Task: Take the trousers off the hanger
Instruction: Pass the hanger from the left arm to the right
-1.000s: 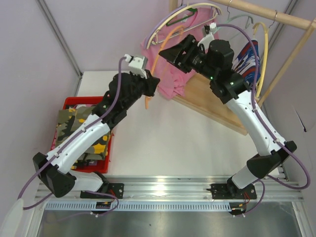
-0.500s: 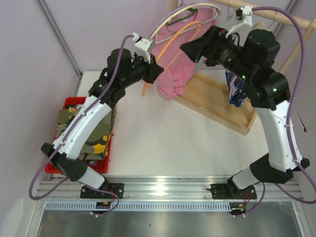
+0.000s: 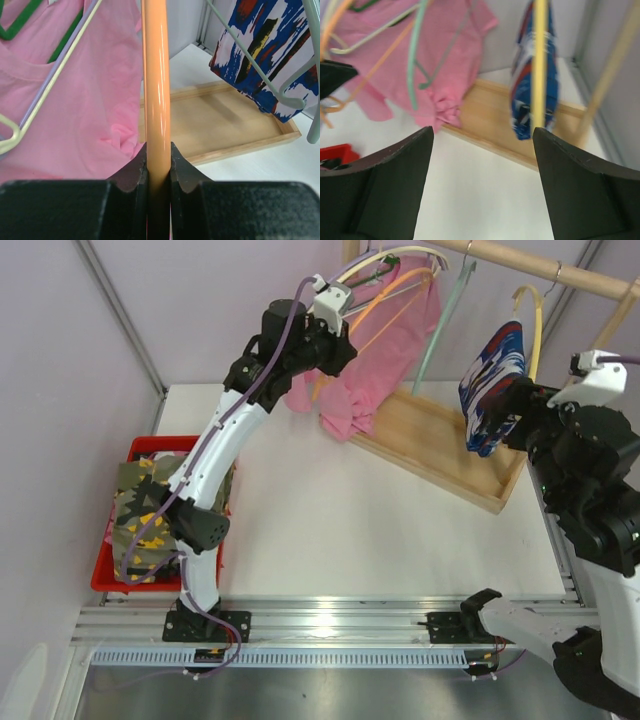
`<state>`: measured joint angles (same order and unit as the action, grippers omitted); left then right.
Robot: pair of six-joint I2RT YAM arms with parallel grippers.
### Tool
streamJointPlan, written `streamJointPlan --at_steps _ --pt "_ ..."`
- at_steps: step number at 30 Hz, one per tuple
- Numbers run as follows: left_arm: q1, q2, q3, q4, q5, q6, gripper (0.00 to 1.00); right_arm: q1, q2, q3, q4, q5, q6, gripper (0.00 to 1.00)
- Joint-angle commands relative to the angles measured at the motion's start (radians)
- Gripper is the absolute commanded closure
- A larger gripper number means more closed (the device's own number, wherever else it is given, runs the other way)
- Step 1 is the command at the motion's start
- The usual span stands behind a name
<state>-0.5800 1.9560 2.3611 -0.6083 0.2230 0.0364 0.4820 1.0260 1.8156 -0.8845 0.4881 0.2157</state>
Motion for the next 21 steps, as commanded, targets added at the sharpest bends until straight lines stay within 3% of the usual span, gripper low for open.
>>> streamJointPlan --at_steps 1,7,12,16,21 --pt "0.0 0.01 0.082 0.126 0.033 0.007 0.98 -0.005 -0.085 -0.079 0.068 0.237 -0.088 0.15" --pt "0.002 0.087 0.135 0.226 0.035 -0.07 0.97 -0.006 -0.124 -0.161 0.266 0.074 -0.168 0.2" --pt "0.002 0.093 0.132 0.259 0.044 -0.115 0.97 -0.005 0.032 -0.047 0.357 -0.171 -0.161 0.25" --pt "0.002 0.063 0.107 0.246 0.041 -0.156 0.96 -0.005 0.17 0.077 0.409 -0.289 -0.105 0.37" --pt "0.002 0.037 0.102 0.222 0.01 -0.204 0.96 -0.006 0.362 0.276 0.413 -0.44 0.015 0.41"
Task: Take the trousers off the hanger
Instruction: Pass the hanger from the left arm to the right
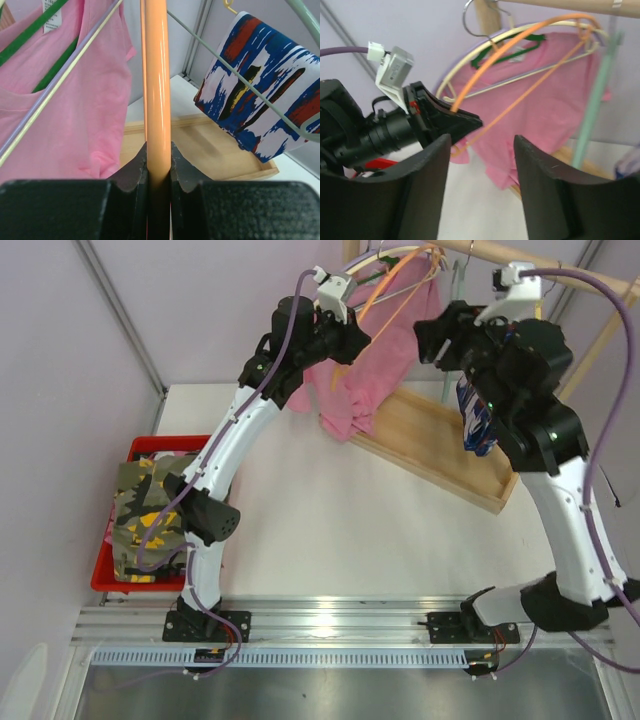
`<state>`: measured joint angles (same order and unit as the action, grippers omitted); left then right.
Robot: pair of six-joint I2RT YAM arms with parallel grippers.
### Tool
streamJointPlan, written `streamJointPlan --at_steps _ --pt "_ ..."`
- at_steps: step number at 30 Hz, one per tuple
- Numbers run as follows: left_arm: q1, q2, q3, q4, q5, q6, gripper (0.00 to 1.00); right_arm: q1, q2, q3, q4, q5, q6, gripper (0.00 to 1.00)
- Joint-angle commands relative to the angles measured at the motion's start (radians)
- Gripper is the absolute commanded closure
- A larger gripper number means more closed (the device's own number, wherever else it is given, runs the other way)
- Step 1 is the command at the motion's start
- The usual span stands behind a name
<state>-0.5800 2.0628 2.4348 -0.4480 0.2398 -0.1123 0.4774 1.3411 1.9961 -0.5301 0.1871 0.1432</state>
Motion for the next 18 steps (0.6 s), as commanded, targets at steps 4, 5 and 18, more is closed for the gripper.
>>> streamJointPlan --at_steps 4,5,18 --pt "0.002 -0.07 0.01 0.075 0.029 -0.046 0.96 -0.014 0.173 0.161 0.097 -0.225 0.202 0.48" --pt "0.002 -0.07 0.006 0.08 0.03 -0.044 0.96 -0.014 0.184 0.156 0.114 -0.227 0.226 0.49" --pt "0.002 -0.064 0.009 0.16 0.058 -0.067 0.95 -0.023 0.354 0.191 0.254 -0.187 0.403 0.55"
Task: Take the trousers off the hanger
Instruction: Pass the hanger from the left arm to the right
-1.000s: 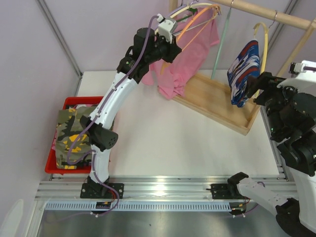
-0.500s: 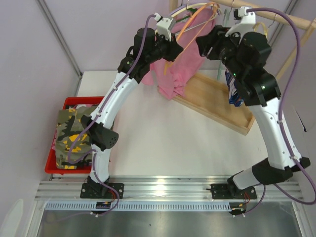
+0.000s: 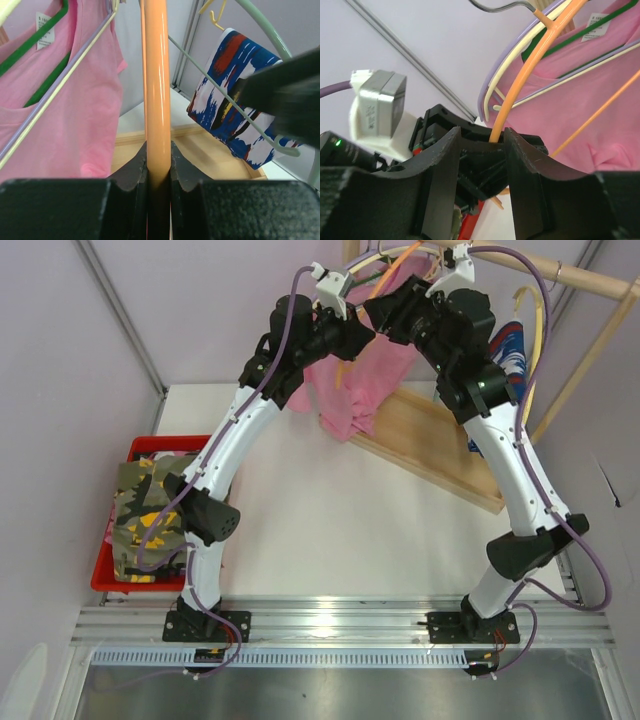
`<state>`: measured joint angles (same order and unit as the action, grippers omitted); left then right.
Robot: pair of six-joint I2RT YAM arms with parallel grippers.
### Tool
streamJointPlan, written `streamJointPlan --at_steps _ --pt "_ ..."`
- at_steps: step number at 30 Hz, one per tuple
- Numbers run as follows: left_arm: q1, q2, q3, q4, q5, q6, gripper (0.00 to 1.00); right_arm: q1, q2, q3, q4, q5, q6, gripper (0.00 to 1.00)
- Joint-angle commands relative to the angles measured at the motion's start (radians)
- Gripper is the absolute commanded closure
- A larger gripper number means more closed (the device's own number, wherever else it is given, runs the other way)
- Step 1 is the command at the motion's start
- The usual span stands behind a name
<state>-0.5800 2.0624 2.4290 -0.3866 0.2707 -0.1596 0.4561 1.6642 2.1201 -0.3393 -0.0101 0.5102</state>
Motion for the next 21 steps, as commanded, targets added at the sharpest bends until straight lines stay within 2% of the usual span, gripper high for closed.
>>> streamJointPlan --at_steps 1,4,13,15,19,20,21 --pt "0.002 -0.062 0.013 0.1 0.028 -0.018 0.95 -0.004 0.04 0.075 0.057 0.01 0.037 0.55" --pt "0.002 -0.059 0.015 0.11 0.03 -0.02 0.95 -0.002 0.065 0.08 0.06 0.059 0.036 0.55" --pt "0.002 -0.045 0.016 0.14 0.05 -0.038 0.94 -0.002 0.126 0.083 0.102 0.038 0.074 0.56" --pt "0.002 -0.042 0.015 0.144 0.053 -0.038 0.94 -0.002 0.134 0.08 0.106 0.036 0.08 0.59" --pt "0.002 -0.033 0.011 0.147 0.048 -0.044 0.92 -0.002 0.138 0.077 0.125 0.03 0.086 0.74" --pt "0.002 -0.033 0.015 0.149 0.05 -0.049 0.9 -0.004 0.138 0.078 0.126 0.033 0.09 0.87" --pt "0.002 -0.031 0.013 0.15 0.053 -0.05 0.88 -0.002 0.141 0.08 0.129 0.035 0.099 0.93"
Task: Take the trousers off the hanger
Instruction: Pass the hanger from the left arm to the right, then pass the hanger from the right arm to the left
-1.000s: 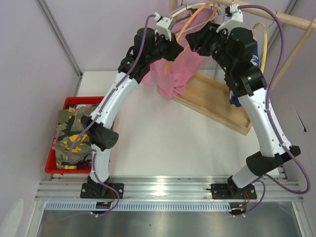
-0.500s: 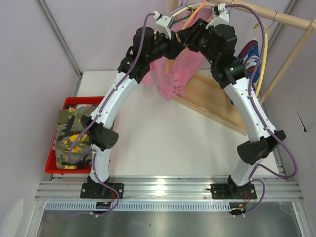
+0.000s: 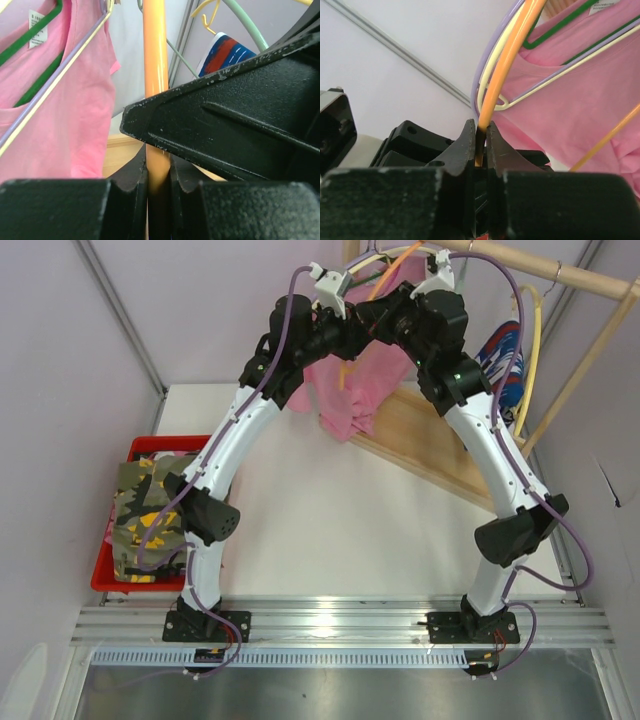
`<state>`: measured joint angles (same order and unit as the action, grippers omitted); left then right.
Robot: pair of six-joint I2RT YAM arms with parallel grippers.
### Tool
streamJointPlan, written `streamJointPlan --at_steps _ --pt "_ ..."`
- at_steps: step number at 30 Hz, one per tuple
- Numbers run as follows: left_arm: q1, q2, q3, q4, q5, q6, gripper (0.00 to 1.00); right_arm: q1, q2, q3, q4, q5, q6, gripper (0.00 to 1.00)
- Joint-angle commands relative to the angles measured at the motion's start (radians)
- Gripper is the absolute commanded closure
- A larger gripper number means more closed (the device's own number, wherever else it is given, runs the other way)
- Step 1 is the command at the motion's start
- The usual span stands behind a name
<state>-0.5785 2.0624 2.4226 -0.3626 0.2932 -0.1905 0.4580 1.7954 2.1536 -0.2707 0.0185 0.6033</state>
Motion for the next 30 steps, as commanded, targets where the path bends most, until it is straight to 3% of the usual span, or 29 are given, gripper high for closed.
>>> streamJointPlan --at_steps 1,8,15,17,20,30 --pt "-0.001 -0.031 0.018 0.126 0.032 -0.021 0.86 -0.005 0.012 0.048 0.064 0.011 0.01 0.98" --pt "-0.001 -0.094 -0.074 0.123 -0.005 0.039 0.53 -0.053 0.076 0.159 0.055 0.015 0.072 1.0" --pt "-0.001 -0.191 -0.261 0.182 -0.046 0.06 0.37 -0.079 0.114 0.219 0.114 0.018 0.162 1.0" --pt "-0.001 -0.197 -0.28 0.192 -0.057 0.066 0.37 -0.079 0.116 0.221 0.125 0.026 0.18 1.0" --pt "-0.001 -0.186 -0.295 0.221 -0.066 0.071 0.46 -0.079 0.117 0.221 0.142 0.02 0.205 1.0" --pt "-0.001 -0.139 -0.313 0.35 -0.028 0.082 0.54 -0.093 0.121 0.224 0.148 -0.006 0.242 1.0"
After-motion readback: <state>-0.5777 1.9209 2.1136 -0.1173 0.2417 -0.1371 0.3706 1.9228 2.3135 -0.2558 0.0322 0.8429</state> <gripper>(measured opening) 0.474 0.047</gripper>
